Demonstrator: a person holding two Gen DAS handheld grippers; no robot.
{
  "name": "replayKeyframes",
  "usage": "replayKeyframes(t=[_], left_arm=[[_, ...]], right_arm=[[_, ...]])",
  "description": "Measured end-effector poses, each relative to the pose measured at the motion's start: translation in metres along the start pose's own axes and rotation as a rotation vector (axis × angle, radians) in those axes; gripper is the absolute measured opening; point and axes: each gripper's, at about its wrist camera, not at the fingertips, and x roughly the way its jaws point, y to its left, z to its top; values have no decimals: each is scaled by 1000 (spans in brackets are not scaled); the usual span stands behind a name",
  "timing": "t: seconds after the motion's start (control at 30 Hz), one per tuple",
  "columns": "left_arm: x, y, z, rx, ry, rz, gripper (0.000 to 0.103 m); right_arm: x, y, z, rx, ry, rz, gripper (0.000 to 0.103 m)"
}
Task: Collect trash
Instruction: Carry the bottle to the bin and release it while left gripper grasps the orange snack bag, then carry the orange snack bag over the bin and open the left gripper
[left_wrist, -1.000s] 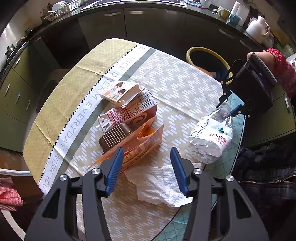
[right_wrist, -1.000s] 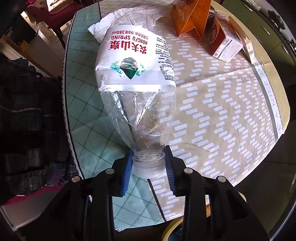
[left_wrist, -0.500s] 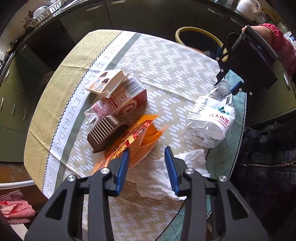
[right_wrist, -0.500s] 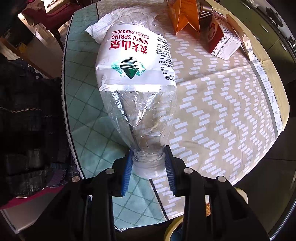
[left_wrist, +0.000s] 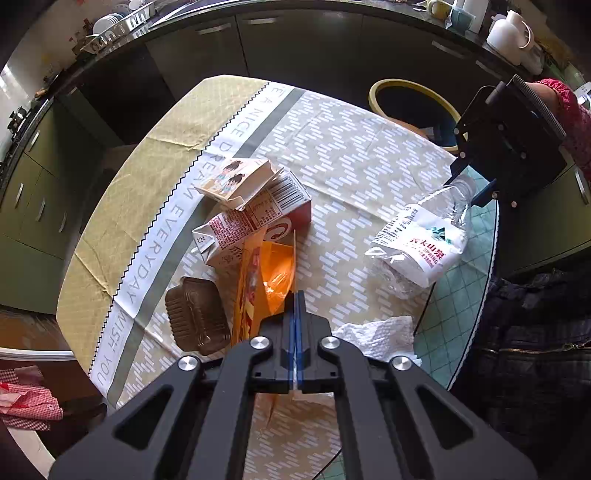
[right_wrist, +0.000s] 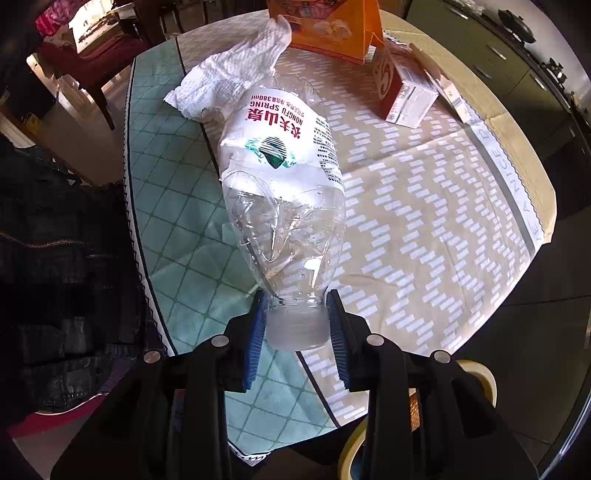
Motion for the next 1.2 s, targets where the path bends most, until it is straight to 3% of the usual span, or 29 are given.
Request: replayKeyframes(t=[0.17,0.3,0.47,0.6,0.8,0.83,0.9,1.07,1.2], left_arm=[[-20,-4,0,-5,-39,12,0],[-33,-12,5,6,-73,7,0],[-41,-25,20,32,-105,-14,0],[-41,-34,34,55,-113,-19,0],[-44,-49,57,86,-128,-46,0],[-45,-53,63,93,-134,-57,0],[-48,-63,75,114,-142,-69,0],[-45,-100,120,203,-148,-104,0],[-27,-135,163,285,-148,-129,0]], right_arm=[[-30,-19,-28,125,-78,-40,33],[-60,-47,-76,292,-115,-118,33],[-76,-77,-146,500,-78,-216,33],[-66,-104,-196,633,-23,-275,33],[-30,-128,-235,758,39,-303,34],[-27,-129,-235,759,28,-305,35],[-32,-128,-232,753,-19,-362,70],[-67,-125,-236,839,-158,-396,71],[-96,-99,-247,892,-247,-447,71]])
